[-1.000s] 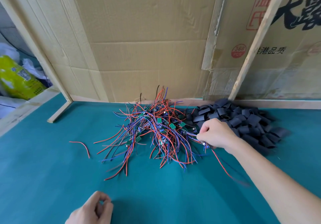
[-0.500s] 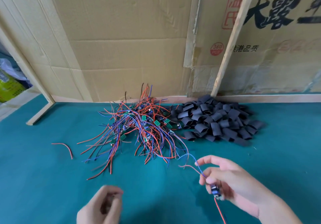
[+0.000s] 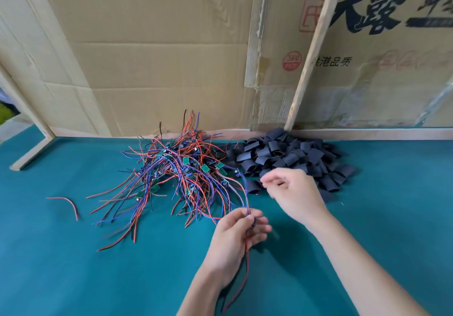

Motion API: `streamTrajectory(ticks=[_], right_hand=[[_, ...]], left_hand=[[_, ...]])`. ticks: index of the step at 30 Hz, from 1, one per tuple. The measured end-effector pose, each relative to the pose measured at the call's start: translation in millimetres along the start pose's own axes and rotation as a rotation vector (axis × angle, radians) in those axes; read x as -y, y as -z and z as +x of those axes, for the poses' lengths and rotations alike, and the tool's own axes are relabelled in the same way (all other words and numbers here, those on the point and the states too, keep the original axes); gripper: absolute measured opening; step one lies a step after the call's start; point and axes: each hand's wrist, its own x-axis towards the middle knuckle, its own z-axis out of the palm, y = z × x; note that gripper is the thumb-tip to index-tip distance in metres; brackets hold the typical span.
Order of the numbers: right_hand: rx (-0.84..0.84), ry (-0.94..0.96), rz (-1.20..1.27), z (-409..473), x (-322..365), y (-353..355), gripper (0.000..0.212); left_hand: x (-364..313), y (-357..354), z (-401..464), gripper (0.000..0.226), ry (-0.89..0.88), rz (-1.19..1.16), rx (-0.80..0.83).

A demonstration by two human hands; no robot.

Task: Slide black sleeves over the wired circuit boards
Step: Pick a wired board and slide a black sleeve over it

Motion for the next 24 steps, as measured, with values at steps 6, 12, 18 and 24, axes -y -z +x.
streamTrajectory(ticks=[6,12,18,24], right_hand=[[0.341,0.059,-0.477,53.3,-6.2,-40.9,0.059],[0.212,0.116,-0.541,47.0,-19.0,-51.3,0.032],[-0.328,0.069,0.027,3.8,-20.4,-29.8,0.015],[-0.213,-0.1,0.414,-50.0,-39.7,-32.8,0.011]], left_hand=[[7.7,7.1,0.3,0.024,-0.06,-0.002,-0.063],[14.2,2.4,1.3,0.044,-0.13,0.22,-0.109],[14.3,-8.1,7.5,0.023,-0.125,0.212,-0.18],[22.5,-25.8,21.2,0.025,-0.217,0.346,-0.295]])
